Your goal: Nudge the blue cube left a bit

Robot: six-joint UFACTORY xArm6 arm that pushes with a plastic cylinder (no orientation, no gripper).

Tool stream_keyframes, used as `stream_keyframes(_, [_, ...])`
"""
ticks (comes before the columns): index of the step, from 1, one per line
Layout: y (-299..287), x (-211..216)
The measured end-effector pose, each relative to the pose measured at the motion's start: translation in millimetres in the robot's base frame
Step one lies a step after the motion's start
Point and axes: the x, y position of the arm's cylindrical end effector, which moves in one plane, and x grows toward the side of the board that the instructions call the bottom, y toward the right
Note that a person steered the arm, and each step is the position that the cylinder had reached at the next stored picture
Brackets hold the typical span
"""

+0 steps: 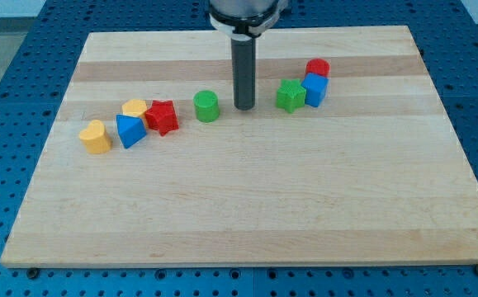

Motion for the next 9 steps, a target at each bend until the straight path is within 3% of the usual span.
stream_keyframes(1, [0, 29])
stream_keyframes(2, [39, 36])
stream_keyframes(4, [130, 19])
stream_keyframes(6, [141, -13])
stream_keyframes(9, [139, -21])
